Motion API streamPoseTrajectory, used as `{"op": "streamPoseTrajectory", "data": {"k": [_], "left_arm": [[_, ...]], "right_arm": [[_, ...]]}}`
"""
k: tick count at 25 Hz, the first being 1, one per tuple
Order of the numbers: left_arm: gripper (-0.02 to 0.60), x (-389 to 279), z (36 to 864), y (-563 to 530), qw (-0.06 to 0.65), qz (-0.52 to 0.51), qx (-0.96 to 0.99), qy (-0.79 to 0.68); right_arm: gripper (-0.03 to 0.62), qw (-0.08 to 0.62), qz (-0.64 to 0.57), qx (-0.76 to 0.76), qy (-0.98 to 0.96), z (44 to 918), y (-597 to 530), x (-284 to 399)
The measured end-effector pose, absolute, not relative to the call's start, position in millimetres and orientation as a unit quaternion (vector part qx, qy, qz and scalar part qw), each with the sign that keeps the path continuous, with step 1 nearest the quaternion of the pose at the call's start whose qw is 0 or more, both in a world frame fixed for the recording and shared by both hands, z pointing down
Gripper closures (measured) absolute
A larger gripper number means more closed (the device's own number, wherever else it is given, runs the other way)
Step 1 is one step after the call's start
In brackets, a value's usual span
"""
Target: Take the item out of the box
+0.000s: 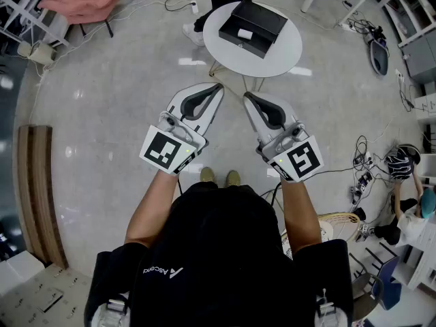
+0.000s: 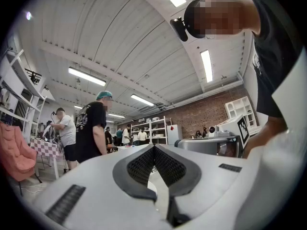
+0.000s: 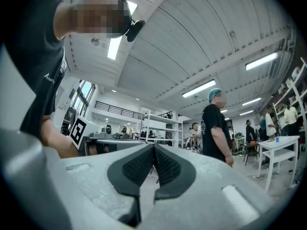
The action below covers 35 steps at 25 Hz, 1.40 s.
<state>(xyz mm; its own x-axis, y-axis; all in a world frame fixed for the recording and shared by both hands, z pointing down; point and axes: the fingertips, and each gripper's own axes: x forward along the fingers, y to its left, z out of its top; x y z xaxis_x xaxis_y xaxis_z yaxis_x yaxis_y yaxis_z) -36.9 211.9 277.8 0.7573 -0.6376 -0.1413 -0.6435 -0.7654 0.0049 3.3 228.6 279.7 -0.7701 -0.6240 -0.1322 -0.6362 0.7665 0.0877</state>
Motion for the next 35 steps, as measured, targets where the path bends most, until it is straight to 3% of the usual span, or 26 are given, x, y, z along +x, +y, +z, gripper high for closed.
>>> {"op": "streamPoseTrajectory", "data": {"k": [21,35], "left_arm": [[0.583,-112,266,155,0.037,0.092,-0.943,0.319],[0.583,-81,288,44,0.041,0.072,-0.943,0.323]], "right_arm": [[0.594,0.018,0.084,-0.39,0.917,276,173,-44],[0.594,-0.019,0.098,-0.383,0.918,303,64,-24]]}}
